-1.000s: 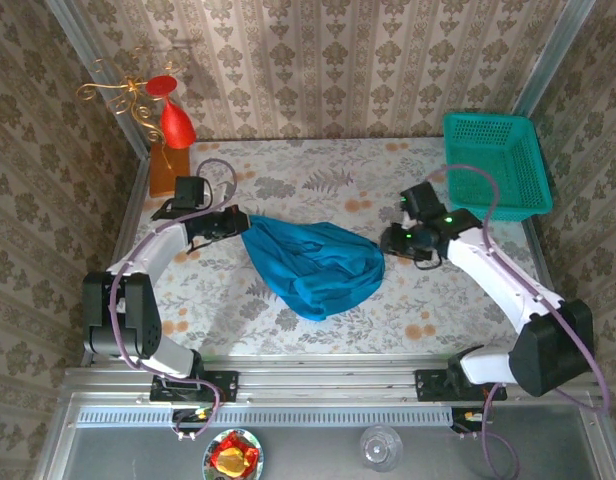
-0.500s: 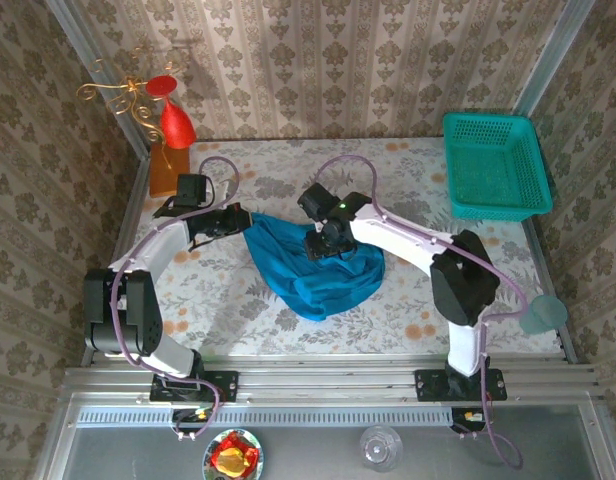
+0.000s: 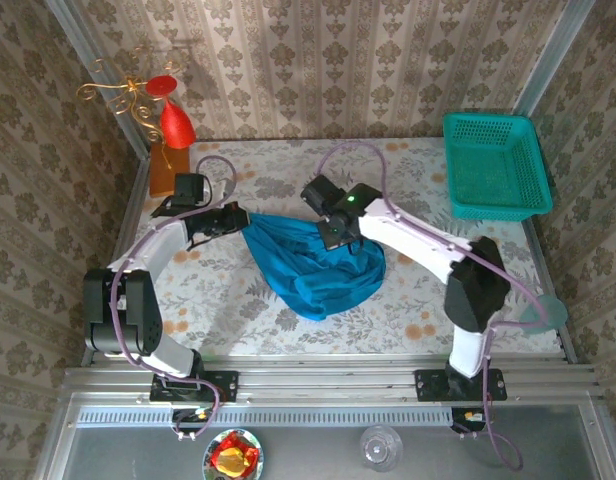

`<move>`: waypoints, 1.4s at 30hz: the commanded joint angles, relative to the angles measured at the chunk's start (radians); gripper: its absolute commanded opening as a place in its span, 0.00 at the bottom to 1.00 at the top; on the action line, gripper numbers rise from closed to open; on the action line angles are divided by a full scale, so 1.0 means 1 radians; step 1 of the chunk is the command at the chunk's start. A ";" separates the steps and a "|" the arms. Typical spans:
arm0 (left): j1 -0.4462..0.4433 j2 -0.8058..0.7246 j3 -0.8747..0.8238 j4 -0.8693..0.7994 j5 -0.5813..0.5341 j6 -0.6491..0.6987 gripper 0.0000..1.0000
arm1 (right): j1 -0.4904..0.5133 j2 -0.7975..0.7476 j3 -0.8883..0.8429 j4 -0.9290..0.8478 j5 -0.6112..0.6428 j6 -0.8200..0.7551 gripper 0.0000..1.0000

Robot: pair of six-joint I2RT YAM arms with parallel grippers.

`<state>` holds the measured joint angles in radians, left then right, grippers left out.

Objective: Fold the inside-out t-shirt
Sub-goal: Turn the T-shirt inside out at the center of the table.

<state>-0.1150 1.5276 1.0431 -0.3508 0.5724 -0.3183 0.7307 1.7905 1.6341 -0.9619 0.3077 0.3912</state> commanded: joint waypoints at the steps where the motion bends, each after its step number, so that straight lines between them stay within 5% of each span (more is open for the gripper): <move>1: 0.047 -0.002 0.037 0.018 0.001 -0.004 0.00 | -0.030 -0.186 -0.028 -0.056 0.082 -0.006 0.00; 12: 0.167 -0.071 0.008 0.014 0.016 -0.024 0.00 | -0.424 -0.704 -0.371 -0.034 0.034 0.066 0.00; 19: 0.103 -0.015 -0.005 -0.014 0.095 -0.012 0.00 | -0.533 -0.622 -0.554 -0.013 -0.156 0.114 0.00; 24: 0.002 0.034 0.026 -0.047 0.032 0.006 0.09 | -0.450 -0.603 -0.558 0.028 -0.160 0.168 0.34; 28: -0.027 0.033 0.046 -0.042 -0.016 -0.004 0.15 | -0.354 -0.587 -0.543 0.066 -0.211 0.181 0.37; 35: -0.032 0.037 0.081 -0.042 -0.027 -0.008 0.11 | -0.067 -0.430 -0.577 0.261 -0.419 0.192 0.39; 42: -0.050 0.049 0.110 -0.036 -0.018 -0.010 0.07 | 0.055 -0.155 -0.554 0.341 -0.391 0.274 0.42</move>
<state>-0.1558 1.5677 1.1145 -0.3744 0.5522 -0.3294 0.7765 1.5757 1.0668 -0.6533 -0.0769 0.6064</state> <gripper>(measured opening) 0.074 0.412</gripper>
